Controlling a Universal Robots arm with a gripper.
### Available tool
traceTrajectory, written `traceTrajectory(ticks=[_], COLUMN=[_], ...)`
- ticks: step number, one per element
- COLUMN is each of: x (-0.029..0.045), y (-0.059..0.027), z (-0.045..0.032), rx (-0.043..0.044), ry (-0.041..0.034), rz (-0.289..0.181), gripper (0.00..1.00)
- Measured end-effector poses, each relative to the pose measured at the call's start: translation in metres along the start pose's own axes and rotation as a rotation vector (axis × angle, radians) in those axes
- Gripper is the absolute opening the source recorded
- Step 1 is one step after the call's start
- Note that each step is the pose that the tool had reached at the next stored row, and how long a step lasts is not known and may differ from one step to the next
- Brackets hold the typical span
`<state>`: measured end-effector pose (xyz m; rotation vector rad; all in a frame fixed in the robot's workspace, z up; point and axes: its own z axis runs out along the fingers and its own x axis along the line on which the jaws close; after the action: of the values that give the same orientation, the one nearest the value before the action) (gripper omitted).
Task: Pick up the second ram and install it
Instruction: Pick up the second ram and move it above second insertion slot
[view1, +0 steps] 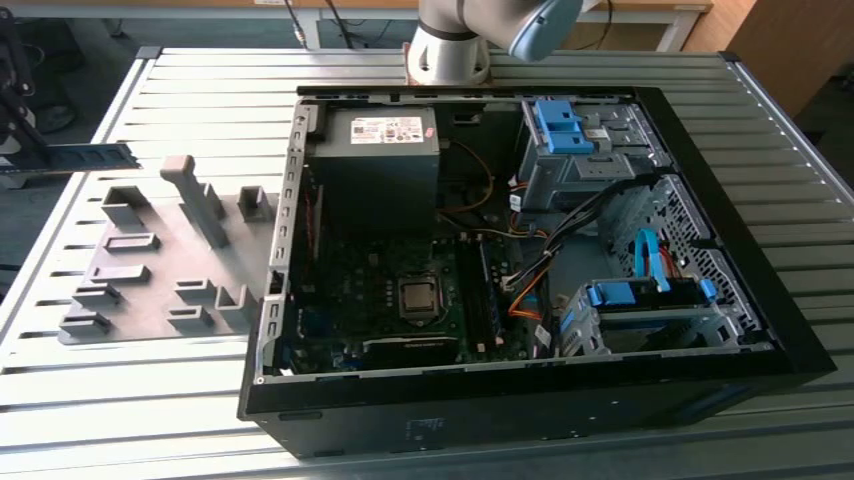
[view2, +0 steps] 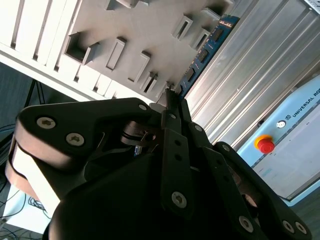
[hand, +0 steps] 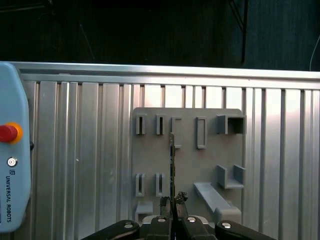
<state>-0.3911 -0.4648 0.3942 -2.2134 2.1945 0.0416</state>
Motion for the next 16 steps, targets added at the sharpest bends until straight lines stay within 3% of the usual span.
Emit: traceTrajectory(ticks=[16], x=[0.0001], y=[-0.0063], z=[-0.0001], rx=[-0.0001], ry=[0.0001], rz=[0.000], gripper=[0.14])
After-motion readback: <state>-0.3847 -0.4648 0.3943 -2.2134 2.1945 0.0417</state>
